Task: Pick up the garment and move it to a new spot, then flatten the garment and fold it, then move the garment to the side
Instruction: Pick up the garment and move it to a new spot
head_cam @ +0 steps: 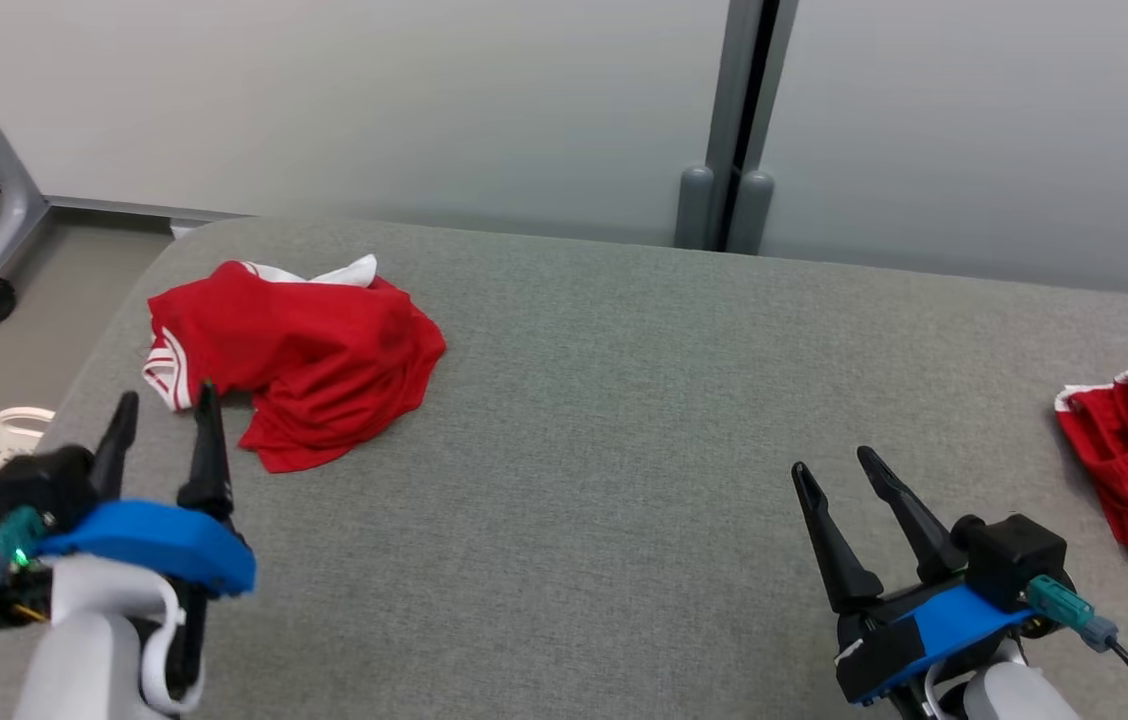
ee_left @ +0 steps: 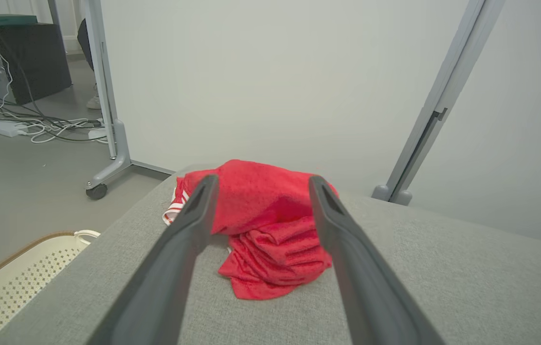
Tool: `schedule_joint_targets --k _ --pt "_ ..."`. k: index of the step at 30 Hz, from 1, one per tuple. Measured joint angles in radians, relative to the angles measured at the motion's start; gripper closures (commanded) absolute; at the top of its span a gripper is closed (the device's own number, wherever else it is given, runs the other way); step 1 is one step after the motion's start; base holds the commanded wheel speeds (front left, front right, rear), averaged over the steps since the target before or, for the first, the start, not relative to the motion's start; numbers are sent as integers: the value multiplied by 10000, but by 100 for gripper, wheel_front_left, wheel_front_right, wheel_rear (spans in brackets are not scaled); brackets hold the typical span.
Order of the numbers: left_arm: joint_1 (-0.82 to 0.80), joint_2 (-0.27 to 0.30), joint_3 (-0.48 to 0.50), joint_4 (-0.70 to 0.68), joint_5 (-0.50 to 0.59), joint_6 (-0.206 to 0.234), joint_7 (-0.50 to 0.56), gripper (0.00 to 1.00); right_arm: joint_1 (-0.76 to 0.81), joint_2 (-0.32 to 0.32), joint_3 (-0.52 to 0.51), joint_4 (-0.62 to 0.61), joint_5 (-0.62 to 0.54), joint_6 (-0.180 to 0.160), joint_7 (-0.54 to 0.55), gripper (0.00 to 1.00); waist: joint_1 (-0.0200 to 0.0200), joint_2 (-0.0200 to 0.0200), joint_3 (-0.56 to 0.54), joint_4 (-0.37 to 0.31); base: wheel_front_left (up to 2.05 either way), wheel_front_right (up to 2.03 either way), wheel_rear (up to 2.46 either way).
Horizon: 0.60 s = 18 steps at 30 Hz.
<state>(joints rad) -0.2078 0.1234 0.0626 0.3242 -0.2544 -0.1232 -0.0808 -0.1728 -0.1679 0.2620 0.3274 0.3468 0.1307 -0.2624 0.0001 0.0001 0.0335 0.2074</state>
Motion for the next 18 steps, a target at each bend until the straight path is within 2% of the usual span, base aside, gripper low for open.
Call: schedule_joint_targets --k 5,12,18 --pt "-1453 790 238 232 -447 2 2140 0 -305 -23 82 -86 8 0 0 0 0 0 455 -614 0 0 0" --pt "-3257 1310 384 1214 -1797 -10 4911 0 -785 15 224 -107 75 0 0 0 1 1 1264 -1629 0 0 0" --pt "-4098 2052 493 2460 -2046 15 6119 0 -1084 65 359 -113 125 0 -2 0 1 1 1709 -2460 0 0 0"
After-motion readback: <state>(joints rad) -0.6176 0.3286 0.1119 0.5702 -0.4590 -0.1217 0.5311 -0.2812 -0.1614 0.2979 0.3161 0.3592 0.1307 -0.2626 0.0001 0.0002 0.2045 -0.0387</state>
